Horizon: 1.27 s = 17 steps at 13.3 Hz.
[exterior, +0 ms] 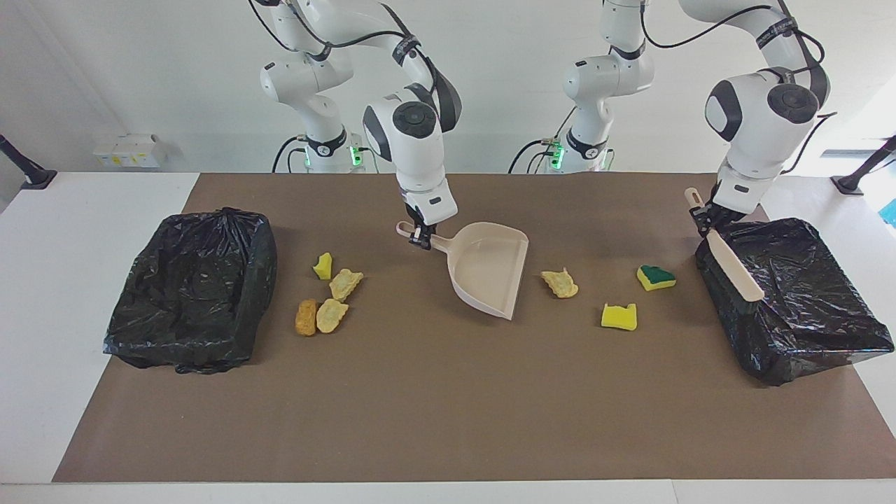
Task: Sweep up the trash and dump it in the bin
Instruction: 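Sweep the sponges into the dustpan with the brush in the left gripper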
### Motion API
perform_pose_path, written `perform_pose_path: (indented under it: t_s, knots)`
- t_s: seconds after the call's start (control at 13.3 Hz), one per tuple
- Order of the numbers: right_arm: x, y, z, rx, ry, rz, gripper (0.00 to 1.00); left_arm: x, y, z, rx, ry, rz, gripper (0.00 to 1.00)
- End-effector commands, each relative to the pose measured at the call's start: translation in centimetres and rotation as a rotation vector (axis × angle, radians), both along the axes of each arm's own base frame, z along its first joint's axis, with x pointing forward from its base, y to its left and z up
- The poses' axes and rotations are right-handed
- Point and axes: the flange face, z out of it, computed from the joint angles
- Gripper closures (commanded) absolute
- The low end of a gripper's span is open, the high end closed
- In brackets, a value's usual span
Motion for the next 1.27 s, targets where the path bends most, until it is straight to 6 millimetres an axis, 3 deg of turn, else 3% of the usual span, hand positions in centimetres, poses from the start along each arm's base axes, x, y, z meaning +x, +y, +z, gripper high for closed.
perform_pose_path:
  t_s: [0.0, 0.22, 0.37, 0.45, 0.6, 0.82, 0.97, 1.2]
  knots:
    - [-0.4, 2.0, -2.3, 0.031, 0.023, -0.009, 1.0, -0.8, -1.6, -3.3, -0.006, 0.03, -0.034, 1.0]
    - [-0.7, 3.0, -3.2, 0.038, 0.061, -0.025, 1.0, -3.2, -4.9, -7.3, -0.034, 0.015, -0.093, 1.0]
    - [-0.5, 3.8, -3.9, 0.032, 0.068, -0.032, 1.0, -2.7, -7.8, -8.1, -0.076, -0.022, -0.126, 1.0]
    - [-0.4, 3.9, -3.9, 0.033, 0.068, -0.03, 1.0, -2.4, -10.6, -8.7, -0.12, -0.04, -0.146, 1.0]
    - [-0.3, 4.6, -3.6, 0.034, 0.066, -0.023, 1.0, -1.8, -12.2, -9.2, -0.158, -0.056, -0.141, 1.0]
    - [0.0, 5.0, -3.1, 0.038, 0.066, -0.027, 1.0, -2.5, -18.4, -8.8, -0.206, -0.064, -0.226, 1.0]
    - [0.0, 5.0, -3.1, 0.039, 0.067, -0.031, 1.0, -4.3, -23.4, -8.5, -0.209, -0.044, -0.331, 1.0]
    - [0.0, 5.0, -3.2, 0.037, 0.068, -0.035, 1.0, -7.1, -28.9, -8.1, -0.228, 0.0, -0.423, 1.0]
